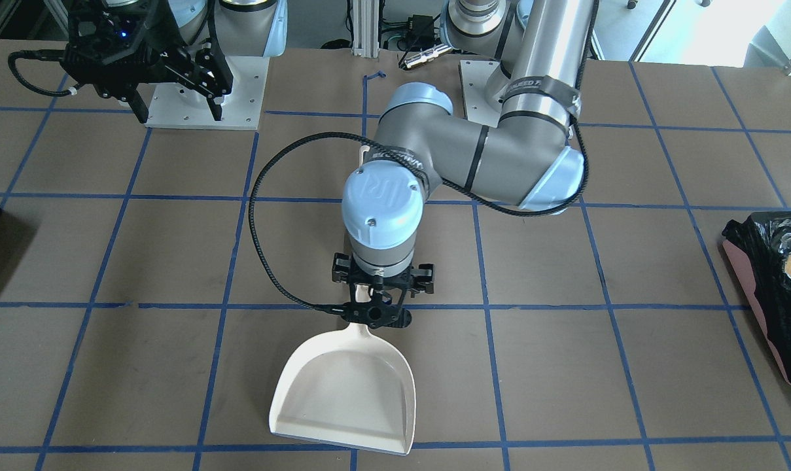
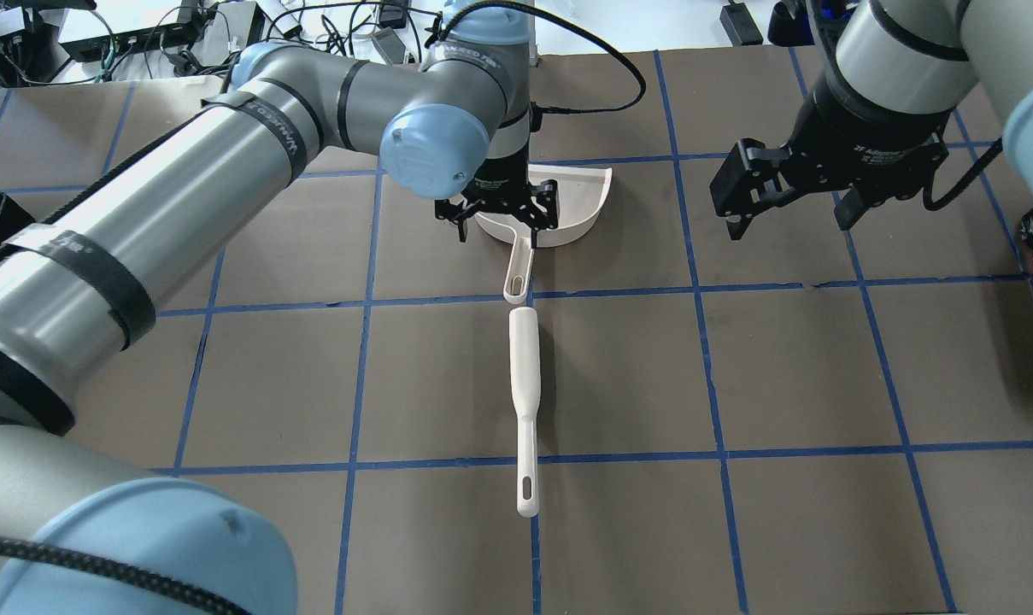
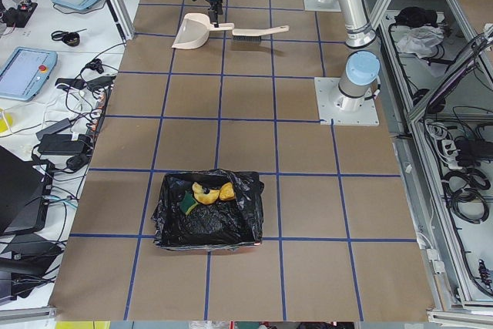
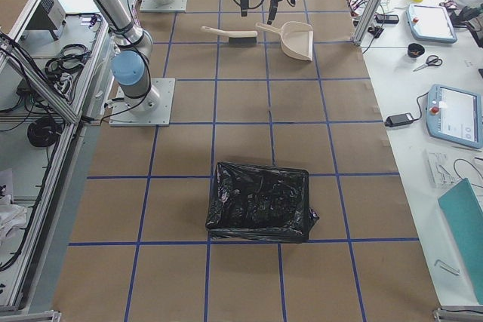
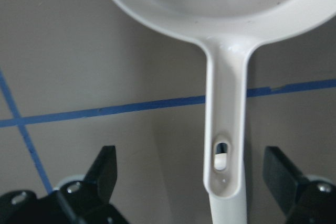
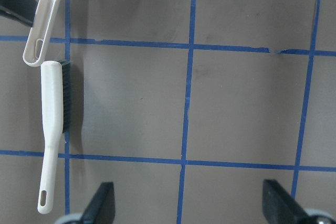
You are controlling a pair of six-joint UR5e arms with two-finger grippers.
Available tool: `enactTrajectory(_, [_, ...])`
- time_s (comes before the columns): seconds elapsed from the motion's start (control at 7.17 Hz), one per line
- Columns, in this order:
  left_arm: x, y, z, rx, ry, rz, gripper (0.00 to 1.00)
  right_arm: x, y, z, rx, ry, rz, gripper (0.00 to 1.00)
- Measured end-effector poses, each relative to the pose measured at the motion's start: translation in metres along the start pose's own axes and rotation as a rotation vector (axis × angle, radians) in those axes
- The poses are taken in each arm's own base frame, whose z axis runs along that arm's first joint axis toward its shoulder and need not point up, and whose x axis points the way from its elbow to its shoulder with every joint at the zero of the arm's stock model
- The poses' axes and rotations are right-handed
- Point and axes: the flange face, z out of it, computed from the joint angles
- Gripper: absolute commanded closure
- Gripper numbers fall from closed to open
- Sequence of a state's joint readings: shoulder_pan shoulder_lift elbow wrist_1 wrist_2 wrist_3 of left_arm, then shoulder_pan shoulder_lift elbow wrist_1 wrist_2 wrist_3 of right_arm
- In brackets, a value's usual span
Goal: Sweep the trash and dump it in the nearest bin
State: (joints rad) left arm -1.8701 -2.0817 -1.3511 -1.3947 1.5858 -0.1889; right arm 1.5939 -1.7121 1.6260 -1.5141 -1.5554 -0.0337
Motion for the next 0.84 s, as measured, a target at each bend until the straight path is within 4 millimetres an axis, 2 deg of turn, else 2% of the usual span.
enactTrajectory(0.28, [-0.085,-0.004,-0.06,0.081,0.013,-0.091,0.0,0.0,0.0,0.0,0.0,0.0,0.0,0.0])
enactTrajectory(0.42, [-0.117,0.002,-0.086,0.118,0.031,-0.131,0.0,0.0,0.0,0.0,-0.001,-0.003,0.003,0.0])
enactTrajectory(0.7, [-0.182,0.022,-0.13,0.174,0.038,-0.218,0.0,-0.001,0.001,-0.001,0.001,-0.012,0.006,0.0])
enactTrajectory(0.84, [-0.211,0.038,-0.152,0.192,0.036,-0.252,0.0,-0.002,0.0,-0.003,0.01,-0.015,0.008,0.0])
